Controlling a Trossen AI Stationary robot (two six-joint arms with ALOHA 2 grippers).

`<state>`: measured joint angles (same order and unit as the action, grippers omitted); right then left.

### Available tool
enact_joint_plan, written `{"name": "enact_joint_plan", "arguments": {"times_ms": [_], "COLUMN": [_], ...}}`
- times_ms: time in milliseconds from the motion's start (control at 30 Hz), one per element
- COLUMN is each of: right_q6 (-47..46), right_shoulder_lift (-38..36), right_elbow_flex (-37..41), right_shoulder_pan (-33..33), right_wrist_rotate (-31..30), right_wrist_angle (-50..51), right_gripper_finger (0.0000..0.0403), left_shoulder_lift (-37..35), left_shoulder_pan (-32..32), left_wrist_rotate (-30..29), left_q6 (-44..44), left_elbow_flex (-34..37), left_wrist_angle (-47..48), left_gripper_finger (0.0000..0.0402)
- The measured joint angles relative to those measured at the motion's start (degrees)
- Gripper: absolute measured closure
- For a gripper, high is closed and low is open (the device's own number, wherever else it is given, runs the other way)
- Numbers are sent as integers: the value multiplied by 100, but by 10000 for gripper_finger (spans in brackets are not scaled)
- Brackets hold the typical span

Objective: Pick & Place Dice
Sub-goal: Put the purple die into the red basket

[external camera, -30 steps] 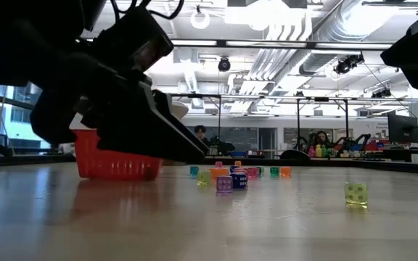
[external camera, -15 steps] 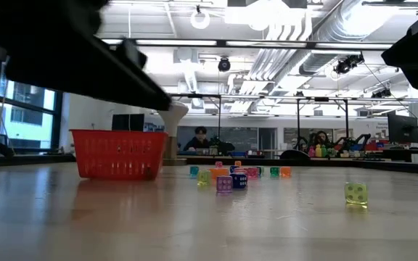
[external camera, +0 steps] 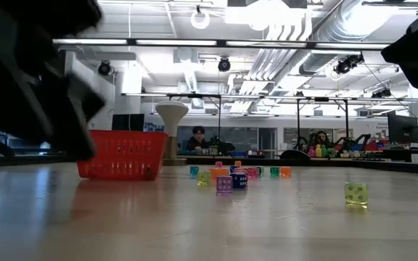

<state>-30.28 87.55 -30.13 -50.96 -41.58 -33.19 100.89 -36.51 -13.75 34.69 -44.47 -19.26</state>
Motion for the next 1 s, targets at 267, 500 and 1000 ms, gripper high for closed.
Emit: {"name": "enact_joint_plan", "arguments": {"times_ms": [267, 500, 1000], "right_q6": [52, 52, 6], "right_shoulder_lift": [0, 0, 0], "right_elbow_flex": [-2, -2, -2], "right_shoulder_pan": [-2, -2, -2], "right_wrist_rotate": [-2, 0, 13], "right_wrist_angle": [-55, -53, -50], "right_gripper_finger": [184, 184, 184], "left_shoulder_lift": [268, 273, 266], "left_shoulder_pan": [463, 611, 1320], "left_wrist_rotate": [1037, 799, 1419], "left_q6": [303, -29, -215], "left_elbow_flex": [-11, -11, -13], "left_wrist_angle": [-99, -27, 462], "left_gripper_finger": [236, 236, 236]}}
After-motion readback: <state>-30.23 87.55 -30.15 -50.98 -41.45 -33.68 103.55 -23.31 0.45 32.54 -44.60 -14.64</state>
